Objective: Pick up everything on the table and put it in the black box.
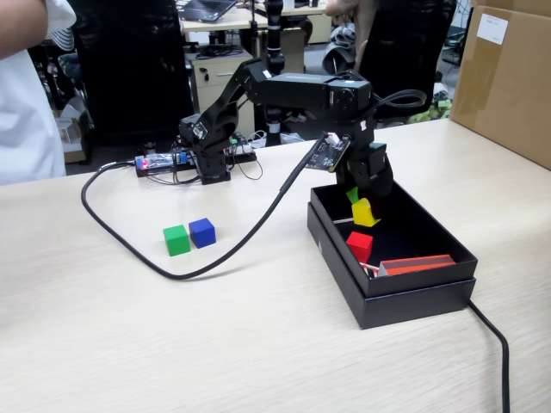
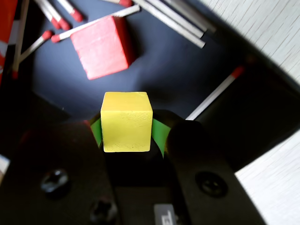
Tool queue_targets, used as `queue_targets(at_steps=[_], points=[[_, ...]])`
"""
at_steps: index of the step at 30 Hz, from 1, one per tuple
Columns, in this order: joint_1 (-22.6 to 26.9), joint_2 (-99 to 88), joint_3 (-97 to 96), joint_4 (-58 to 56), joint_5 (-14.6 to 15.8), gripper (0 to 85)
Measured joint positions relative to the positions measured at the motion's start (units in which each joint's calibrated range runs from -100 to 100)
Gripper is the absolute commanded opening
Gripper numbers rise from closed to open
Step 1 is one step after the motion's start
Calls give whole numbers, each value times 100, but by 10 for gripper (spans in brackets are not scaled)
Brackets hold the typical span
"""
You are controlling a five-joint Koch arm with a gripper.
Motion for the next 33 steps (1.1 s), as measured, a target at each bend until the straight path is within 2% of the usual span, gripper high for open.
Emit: queue_targets(at_steps=[3, 7, 12, 18, 22, 24, 25, 30, 33], points=[[-63, 52, -228, 0, 0, 291], [-151, 52, -493, -8, 0, 384], [-215, -634, -840, -46, 44, 394], [-547, -3184, -1232, -201, -34, 394], [-1035, -4764, -2547, -286, -342, 400], [-1333, -5346, -3222, -286, -532, 447], [-1617, -5748, -3743, -294, -728, 455], [-2471, -6123, -4582, -286, -1289, 460], [-2813, -6149, -4938, -286, -1499, 465]])
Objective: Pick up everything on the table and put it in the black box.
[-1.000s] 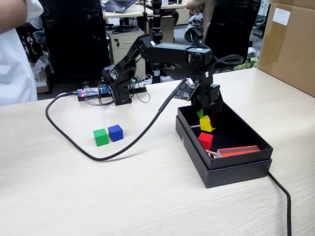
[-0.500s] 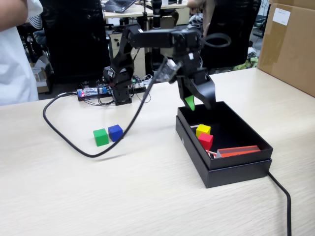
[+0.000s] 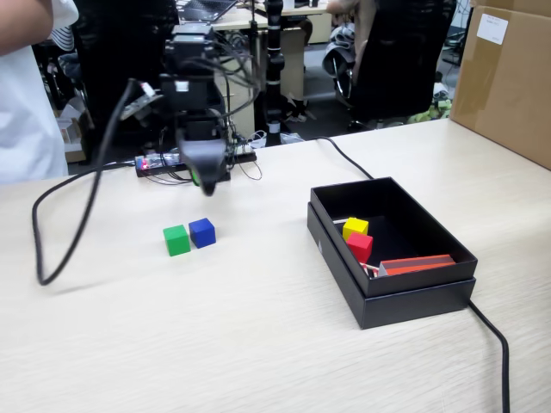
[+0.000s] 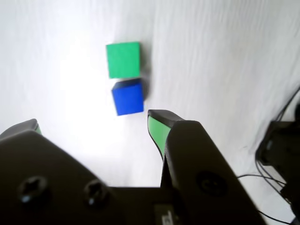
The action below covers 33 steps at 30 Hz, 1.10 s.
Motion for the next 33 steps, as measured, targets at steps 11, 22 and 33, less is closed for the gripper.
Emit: queue_targets(at_steps=[11, 22, 33], points=[[-503, 1126, -365, 155, -225, 467], [-391, 2576, -356, 790, -215, 436], [-366, 3107, -37, 1099, -166, 129]])
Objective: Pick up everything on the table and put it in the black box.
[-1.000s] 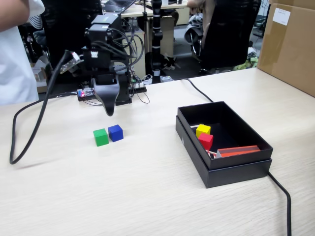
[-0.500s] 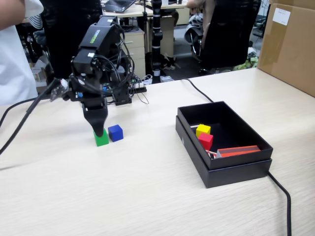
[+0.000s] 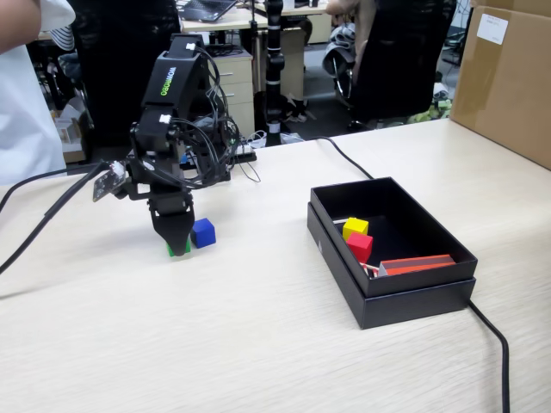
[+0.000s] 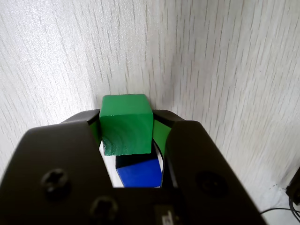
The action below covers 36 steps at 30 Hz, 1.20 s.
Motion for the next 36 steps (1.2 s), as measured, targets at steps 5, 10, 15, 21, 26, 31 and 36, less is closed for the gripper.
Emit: queue_targets(at_steps=[5, 10, 15, 21, 26, 31, 36], points=[[-29, 26, 27, 170, 0, 23], [68, -608, 557, 170, 24, 23], [679, -1489, 1433, -256, 215, 23], [2105, -1489, 2547, -503, 1099, 23], [2794, -233, 4016, -666, 1460, 24], [2940, 1411, 4518, -658, 1646, 27], [2896, 2136, 4756, -658, 1705, 29]])
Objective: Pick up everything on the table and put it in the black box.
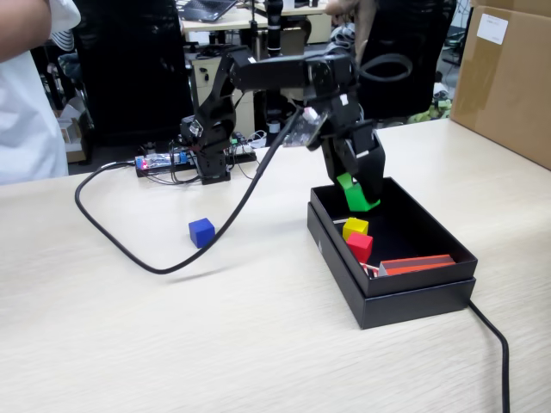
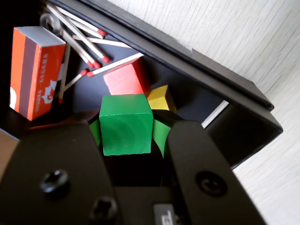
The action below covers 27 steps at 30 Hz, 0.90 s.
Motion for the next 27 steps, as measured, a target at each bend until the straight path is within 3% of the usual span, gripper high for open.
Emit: queue_targets(at_steps=[5, 6, 7, 10, 16, 21, 27], points=[[-122, 803, 557, 8, 29, 33], [-137, 945, 666, 0, 49, 73], [-166, 1113, 675, 0, 54, 250], [-166, 1152, 694, 0, 54, 362], [-176, 803, 666, -232, 54, 374], [-288, -906, 511, -232, 34, 372], [-791, -3586, -1689, -271, -425, 372]])
